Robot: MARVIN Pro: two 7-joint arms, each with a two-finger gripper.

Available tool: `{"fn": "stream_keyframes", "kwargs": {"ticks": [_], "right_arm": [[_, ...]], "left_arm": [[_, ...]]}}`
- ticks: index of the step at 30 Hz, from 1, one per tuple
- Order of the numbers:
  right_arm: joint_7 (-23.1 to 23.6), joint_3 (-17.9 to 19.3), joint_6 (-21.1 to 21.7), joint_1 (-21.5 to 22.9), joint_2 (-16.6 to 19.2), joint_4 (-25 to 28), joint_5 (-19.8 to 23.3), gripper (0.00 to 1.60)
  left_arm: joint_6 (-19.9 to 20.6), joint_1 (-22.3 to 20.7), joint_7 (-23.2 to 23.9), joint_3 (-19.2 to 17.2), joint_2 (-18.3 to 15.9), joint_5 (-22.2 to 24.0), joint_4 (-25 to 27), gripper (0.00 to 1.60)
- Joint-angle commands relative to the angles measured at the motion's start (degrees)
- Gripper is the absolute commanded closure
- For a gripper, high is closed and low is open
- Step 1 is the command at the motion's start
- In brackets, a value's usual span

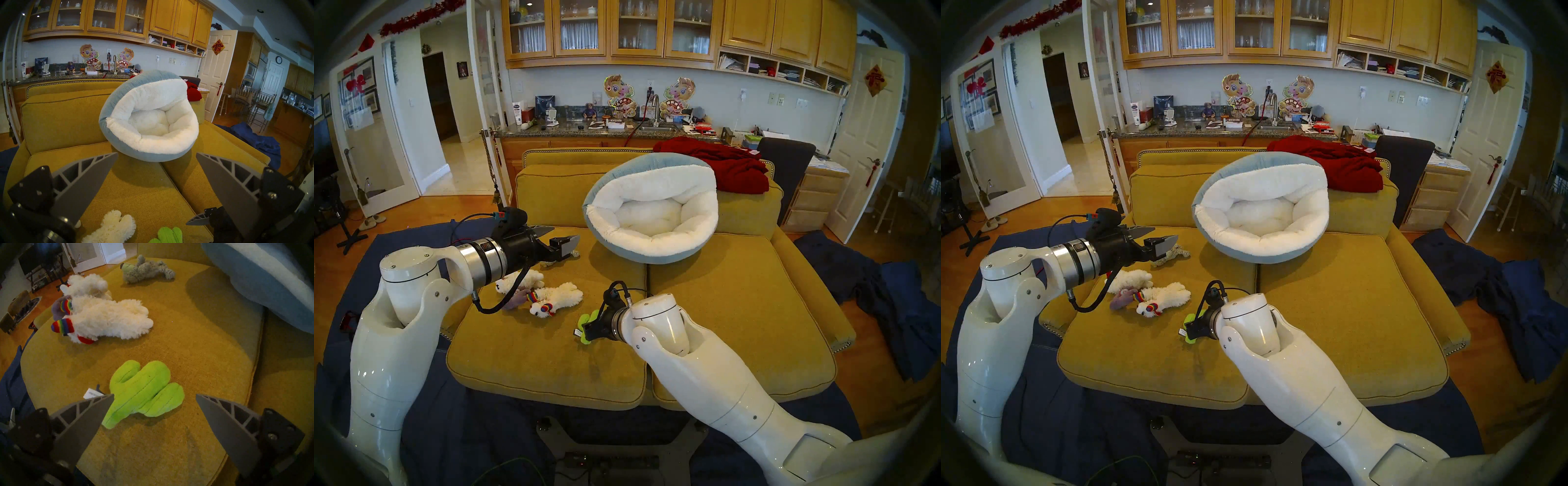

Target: Put toys into dog bed

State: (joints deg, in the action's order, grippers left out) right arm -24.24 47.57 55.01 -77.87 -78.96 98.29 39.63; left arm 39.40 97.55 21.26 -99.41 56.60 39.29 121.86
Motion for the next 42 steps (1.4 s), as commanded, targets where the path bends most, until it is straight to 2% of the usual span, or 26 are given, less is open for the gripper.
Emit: {"fn": "stream_keyframes", "kwargs": {"ticks": [1,14,25,27,28,29,30,31,37,42], "right_arm": [[-1.6,-1.9,0.0,4.6,-1.0,-0.2,2.5,0.0],[-6.5,-7.2,0.0,7.7,-0.5,-3.8,7.8,0.0],[-8.7,-10.2,0.0,8.7,-0.9,-6.3,6.5,0.0],[-8.8,-10.6,0.0,8.7,-0.8,-6.7,6.4,0.6],[-8.8,-10.8,0.0,8.8,-0.8,-6.8,6.4,0.97],[-8.8,-11.0,0.0,8.8,-0.7,-6.9,6.3,1.22],[-8.8,-11.1,0.0,8.8,-0.7,-7.0,6.3,1.22],[-8.9,-11.2,0.0,8.8,-0.6,-7.0,6.3,1.6],[-9.2,-11.0,0.0,8.1,0.4,-5.5,6.7,1.6],[-10.3,-9.5,0.0,7.2,3.3,-0.4,6.5,1.6]], "left_arm": [[-0.6,-1.3,0.0,-0.5,0.1,0.1,1.0,0.0],[-0.6,-1.3,0.0,-0.5,0.1,0.1,1.1,0.0],[-0.6,-1.3,0.0,-0.5,0.1,0.1,1.1,0.0],[-0.6,-1.3,0.0,-0.5,0.1,0.1,1.1,0.0],[-0.6,-1.3,0.0,-0.5,0.1,0.1,1.1,0.0],[-0.6,-1.3,0.0,-0.5,0.1,0.1,1.1,0.0],[-0.6,-1.3,0.0,-0.5,0.1,0.1,1.1,0.0],[-0.6,-1.3,0.0,-0.5,0.1,0.1,1.1,0.0],[-0.6,-1.3,0.0,-0.5,0.1,0.1,1.1,0.0],[-0.6,-1.3,0.0,-0.5,0.1,0.1,1.0,0.0]]}}
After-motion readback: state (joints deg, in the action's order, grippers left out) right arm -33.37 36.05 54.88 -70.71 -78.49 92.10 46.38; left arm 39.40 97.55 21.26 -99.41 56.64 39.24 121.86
